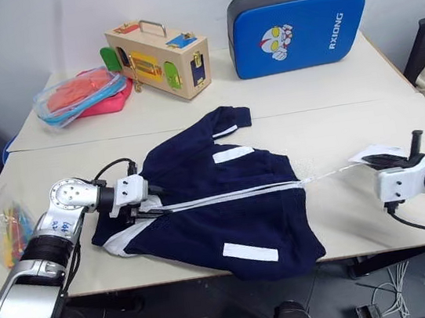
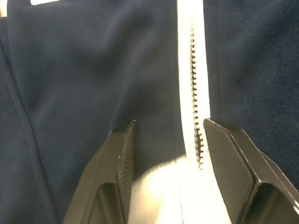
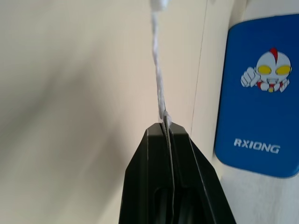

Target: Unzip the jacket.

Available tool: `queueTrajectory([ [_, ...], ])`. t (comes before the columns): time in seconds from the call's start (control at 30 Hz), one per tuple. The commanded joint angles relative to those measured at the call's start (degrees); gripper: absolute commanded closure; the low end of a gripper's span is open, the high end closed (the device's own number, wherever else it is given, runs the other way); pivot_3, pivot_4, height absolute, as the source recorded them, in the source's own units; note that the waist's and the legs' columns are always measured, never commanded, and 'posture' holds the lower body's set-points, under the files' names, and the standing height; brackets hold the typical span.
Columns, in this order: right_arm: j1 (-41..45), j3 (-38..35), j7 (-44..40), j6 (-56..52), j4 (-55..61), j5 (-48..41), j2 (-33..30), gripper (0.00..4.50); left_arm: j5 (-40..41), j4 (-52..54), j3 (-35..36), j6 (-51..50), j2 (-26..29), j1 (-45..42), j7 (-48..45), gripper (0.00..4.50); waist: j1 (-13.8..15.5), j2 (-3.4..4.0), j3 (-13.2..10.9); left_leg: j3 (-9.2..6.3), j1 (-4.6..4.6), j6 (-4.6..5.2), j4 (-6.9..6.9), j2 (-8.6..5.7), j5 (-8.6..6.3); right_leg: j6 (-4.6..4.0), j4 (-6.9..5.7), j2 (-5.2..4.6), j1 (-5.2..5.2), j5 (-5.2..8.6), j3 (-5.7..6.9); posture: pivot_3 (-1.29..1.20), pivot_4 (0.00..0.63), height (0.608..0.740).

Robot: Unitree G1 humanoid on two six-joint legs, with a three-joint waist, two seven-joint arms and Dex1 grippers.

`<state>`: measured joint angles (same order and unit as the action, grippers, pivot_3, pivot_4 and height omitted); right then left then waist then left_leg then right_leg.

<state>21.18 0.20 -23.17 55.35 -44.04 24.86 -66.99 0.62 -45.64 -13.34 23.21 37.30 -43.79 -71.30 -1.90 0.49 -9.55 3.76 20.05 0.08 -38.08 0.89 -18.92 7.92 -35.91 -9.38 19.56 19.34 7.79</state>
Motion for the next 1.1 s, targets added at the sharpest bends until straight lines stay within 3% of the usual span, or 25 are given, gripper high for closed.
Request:
queueTrajectory([
  [0.03, 2.65, 0.25, 2.75, 0.7, -3.32, 1.28, -2.41, 4.5, -4.52, -3.04, -2.05, -1.03, 1.76, 2.98, -0.03, 2.1, -0.03, 0.01, 0.01, 0.0, 0.0, 0.0, 0.0, 0.01, 0.0, 0.0, 0.01, 0.0, 0.0, 0.0, 0.0, 0.0, 0.15, 0.74],
  [0.23, 8.44, 2.64, 3.45, -0.38, -7.49, 2.14, -1.68, 4.5, -4.1, -2.56, -1.7, -1.48, 1.52, 2.56, 0.05, 2.1, -0.04, 0.04, 0.02, 0.0, 0.01, 0.0, 0.01, 0.01, 0.0, 0.0, 0.03, 0.0, 0.01, 0.0, -0.02, 0.0, 0.15, 0.74],
  [0.37, 7.91, 2.0, -11.72, -5.85, -1.95, -14.93, 4.24, 4.5, -0.6, -0.97, 0.86, -6.63, 0.58, 2.26, -0.37, 2.1, -0.11, 0.0, -0.01, -0.01, 0.02, 0.0, 0.0, 0.05, 0.0, 0.0, 0.08, 0.06, -0.01, 0.0, 0.0, 0.0, 0.15, 0.74],
  [0.53, 6.27, 1.56, -30.54, -20.2, 11.42, -31.42, 5.42, 4.5, 9.5, 10.42, 7.44, -24.97, 2.38, 2.68, -4.42, 2.1, 0.15, -0.07, -0.35, -0.11, 0.18, 0.01, -0.02, 0.06, 0.0, 0.0, 0.06, 0.09, 0.13, 0.0, -0.01, 0.0, 0.15, 0.74],
  [0.67, 7.59, 0.35, -43.62, -34.04, 16.19, -39.31, 3.42, 3.64, 16.81, 23.83, 12.72, -39.7, 7.81, 5.3, -6.51, 1.28, 0.34, -0.6, -0.67, -0.41, 0.63, 0.03, -0.08, 0.09, -0.02, 0.0, 0.05, 0.1, 0.6, -0.01, 0.01, 0.0, 0.15, 0.74],
  [0.8, 7.78, -0.88, -55.6, -43.65, 17.22, -43.26, -1.18, 2.27, 22.28, 33.57, 18.49, -50.69, 14.46, 8.18, -6.32, 0.03, 0.75, -0.64, -0.75, -0.66, 1.29, 0.07, -0.23, 0.01, -0.04, 0.01, 0.05, 0.05, 1.02, -0.02, 0.11, 0.0, 0.15, 0.74],
  [0.9, 10.63, -2.21, -62.97, -51.64, 14.12, -45.02, -5.1, 1.3, 25.47, 36.99, 24.21, -55.37, 22.27, 13.0, -9.27, 0.0, 0.93, -0.6, -0.96, -0.67, 1.29, 0.09, -0.2, 0.01, -0.05, 0.01, 0.12, 0.03, 1.02, -0.01, 0.1, 0.0, 0.15, 0.74],
  [1.03, 16.19, -2.61, -68.62, -61.4, 7.43, -46.08, -9.14, 0.01, 24.71, 36.16, 30.82, -53.11, 31.28, 21.0, -12.6, 0.0, 0.43, -0.43, -1.22, -0.56, 1.24, 0.08, -0.19, 0.01, -0.04, 0.01, 0.09, 0.04, 1.04, -0.01, 0.04, 0.0, 0.15, 0.74],
  [1.1, 17.74, -2.17, -69.33, -64.23, 5.15, -47.15, -10.71, 0.01, 23.62, 34.36, 32.97, -50.18, 33.86, 23.74, -13.49, 0.0, 0.41, -0.38, -1.3, -0.51, 1.23, 0.07, -0.17, 0.02, -0.04, 0.01, 0.08, 0.04, 1.07, -0.01, 0.02, 0.0, 0.15, 0.74],
])
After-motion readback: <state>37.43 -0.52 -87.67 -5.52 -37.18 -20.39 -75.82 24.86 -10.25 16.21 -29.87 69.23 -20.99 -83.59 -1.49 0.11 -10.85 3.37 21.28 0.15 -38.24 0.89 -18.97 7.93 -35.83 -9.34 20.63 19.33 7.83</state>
